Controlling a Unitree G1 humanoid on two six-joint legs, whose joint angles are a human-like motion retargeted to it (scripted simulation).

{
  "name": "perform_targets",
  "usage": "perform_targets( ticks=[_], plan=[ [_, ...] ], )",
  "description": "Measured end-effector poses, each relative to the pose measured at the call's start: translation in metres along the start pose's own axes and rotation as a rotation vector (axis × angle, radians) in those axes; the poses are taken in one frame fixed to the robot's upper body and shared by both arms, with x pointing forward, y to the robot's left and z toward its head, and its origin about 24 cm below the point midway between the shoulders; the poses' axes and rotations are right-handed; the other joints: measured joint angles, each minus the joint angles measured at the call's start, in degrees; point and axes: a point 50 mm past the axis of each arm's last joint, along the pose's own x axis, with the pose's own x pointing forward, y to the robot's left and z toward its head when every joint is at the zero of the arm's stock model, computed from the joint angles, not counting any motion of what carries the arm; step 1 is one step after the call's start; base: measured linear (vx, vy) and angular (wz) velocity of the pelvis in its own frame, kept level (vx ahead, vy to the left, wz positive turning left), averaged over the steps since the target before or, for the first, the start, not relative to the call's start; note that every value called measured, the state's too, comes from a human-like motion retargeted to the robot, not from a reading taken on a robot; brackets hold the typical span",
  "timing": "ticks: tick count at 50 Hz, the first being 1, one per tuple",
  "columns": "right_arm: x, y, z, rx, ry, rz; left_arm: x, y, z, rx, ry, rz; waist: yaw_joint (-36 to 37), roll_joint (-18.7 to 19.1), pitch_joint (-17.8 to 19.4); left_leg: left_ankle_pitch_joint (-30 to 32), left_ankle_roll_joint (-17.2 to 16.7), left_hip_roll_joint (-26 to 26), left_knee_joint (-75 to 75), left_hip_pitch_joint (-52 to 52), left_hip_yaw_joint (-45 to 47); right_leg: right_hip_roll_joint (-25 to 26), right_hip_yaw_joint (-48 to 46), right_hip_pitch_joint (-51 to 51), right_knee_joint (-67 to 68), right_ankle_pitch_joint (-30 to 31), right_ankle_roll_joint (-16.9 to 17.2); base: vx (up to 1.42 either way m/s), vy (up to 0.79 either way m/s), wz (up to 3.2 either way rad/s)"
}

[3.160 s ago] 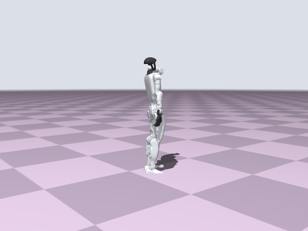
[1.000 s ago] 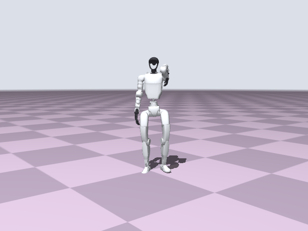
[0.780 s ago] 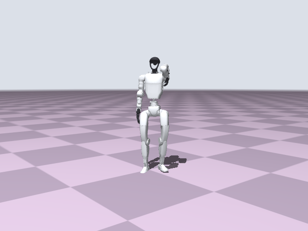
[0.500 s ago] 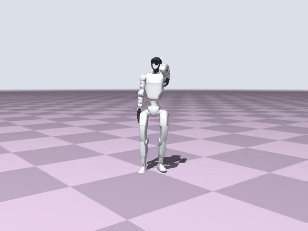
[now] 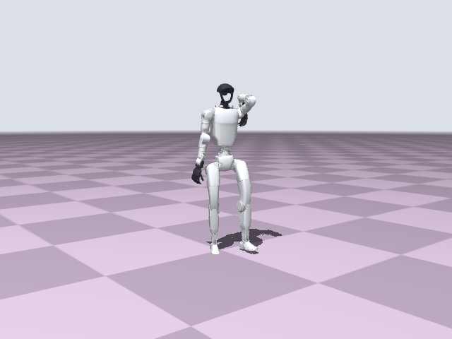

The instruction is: In place motions

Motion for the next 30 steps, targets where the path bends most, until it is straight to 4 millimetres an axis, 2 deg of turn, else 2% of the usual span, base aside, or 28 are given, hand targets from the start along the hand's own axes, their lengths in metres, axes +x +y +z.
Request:
perform_targets(
  ticks=[3, 5, 7, 9, 10, 12, 18, 20, 22, 23, 24, 25, 27, 30],
  plan=[
    [0.000, -0.006, -0.004, -0.013, 0.007, -0.022, -0.001, -0.001, 0.000, 0.004, -0.016, -0.003, -0.81, -0.55, -0.15, -4.47, -2.42, 3.76, -1.57, -0.20, 14.28, -1.24, -10.12, 1.56, -1.90, -1.06, 0.02, -0.16, 0.07, 3.06],
    [0.001, -0.009, -0.007, -0.015, 0.022, -0.035, -0.001, -0.001, 0.000, 0.007, -0.020, 0.002, -1.75, -0.43, -0.81, -7.31, -6.97, 7.24, -2.52, 0.59, 27.86, -1.70, -18.65, 2.42, -3.02, -2.17, 0.37, -0.11, 0.12, 3.51],
    [0.001, -0.011, -0.013, -0.009, 0.044, -0.042, 0.000, 0.000, 0.000, 0.000, -0.012, 0.017, -2.11, -0.32, -1.68, -7.61, -11.08, 9.55, -2.47, 1.46, 39.05, -1.86, -25.44, 3.39, -3.90, -3.17, 0.82, -0.01, 0.16, 3.15],
    [0.001, -0.011, -0.018, 0.002, 0.059, -0.044, 0.000, 0.001, 0.000, -0.012, 0.001, 0.030, -2.27, -0.15, -2.60, -6.65, -13.55, 10.91, -2.14, 3.13, 49.86, -1.59, -30.71, 4.08, -4.56, -4.09, 1.39, 0.00, 0.10, 3.11],
    [0.001, -0.010, -0.019, 0.007, 0.063, -0.044, 0.000, 0.001, 0.000, -0.021, 0.009, 0.035, -2.19, -0.01, -3.10, -5.80, -14.44, 11.43, -1.92, 4.27, 55.93, -1.24, -33.47, 4.40, -4.88, -4.69, 1.74, 0.03, 0.12, 3.21],
    [0.002, -0.009, -0.021, 0.009, 0.065, -0.046, 0.001, 0.002, 0.000, -0.047, 0.029, 0.038, -1.31, -0.23, -4.07, -3.90, -14.31, 11.17, -1.41, 6.04, 61.90, -1.05, -37.51, 5.28, -5.74, -5.53, 2.67, 0.10, 0.19, 2.71],
    [0.002, -0.008, -0.022, 0.008, 0.045, -0.059, 0.003, 0.001, 0.000, -0.164, 0.100, 0.060, -0.23, -2.00, -7.10, 0.13, -13.18, 7.25, 4.01, 8.56, 64.27, -2.45, -48.38, 7.46, -7.05, -6.99, 6.95, 0.18, 0.11, 2.73],
    [0.002, -0.005, -0.018, 0.005, 0.026, -0.054, 0.003, 0.000, 0.000, -0.196, 0.123, 0.072, 0.23, -1.72, -8.24, 0.55, -12.91, 5.62, 4.22, 9.95, 65.32, -1.75, -52.07, 8.04, -6.37, -7.38, 8.32, 0.19, 0.14, 2.22],
    [0.002, -0.004, -0.012, 0.007, -0.005, -0.048, 0.004, -0.002, 0.001, -0.225, 0.144, 0.085, 0.63, -0.12, -9.07, 0.99, -14.71, 4.32, 1.55, 11.06, 63.92, 0.26, -54.12, 8.63, -5.22, -7.83, 9.29, 0.24, 0.24, 1.92],
    [0.002, -0.003, -0.009, 0.009, -0.017, -0.046, 0.004, -0.002, 0.001, -0.231, 0.153, 0.090, 0.19, 0.49, -9.67, 0.05, -14.00, 3.19, -0.05, 12.18, 67.53, 1.04, -55.62, 9.00, -4.68, -7.81, 9.52, 0.28, 0.24, 1.60],
    [0.002, -0.005, -0.006, -0.005, -0.028, -0.049, 0.005, -0.002, 0.001, -0.251, 0.168, 0.082, 0.71, 0.95, -9.62, 0.32, -14.25, 2.57, -1.07, 10.69, 59.70, 1.09, -54.89, 9.61, -4.23, -7.30, 9.59, 0.27, 0.24, 0.94],
    [0.001, -0.009, -0.004, -0.027, -0.037, -0.055, 0.006, -0.003, 0.001, -0.278, 0.185, 0.067, 1.71, 1.34, -9.24, 1.20, -14.98, 2.20, -1.80, 7.89, 46.17, 0.77, -53.05, 10.34, -3.83, -6.53, 9.58, 0.30, 0.25, 0.84],
    [0.001, -0.007, -0.001, -0.031, -0.047, -0.050, 0.006, -0.004, 0.002, -0.279, 0.204, 0.063, 0.82, 1.35, -9.50, 1.59, -12.86, 2.18, -1.92, 7.89, 51.19, 0.15, -53.64, 11.27, -2.86, -4.68, 10.55, 0.29, 0.23, 1.30],
    [0.000, -0.003, 0.011, -0.040, -0.091, -0.033, 0.007, -0.003, 0.002, -0.294, 0.219, 0.060, 2.55, 1.97, -9.88, -0.09, -12.72, 0.67, -3.92, 8.65, 47.28, 0.96, -54.04, 12.22, -1.27, -2.64, 10.39, 0.21, 0.22, 0.69]
  ],
)
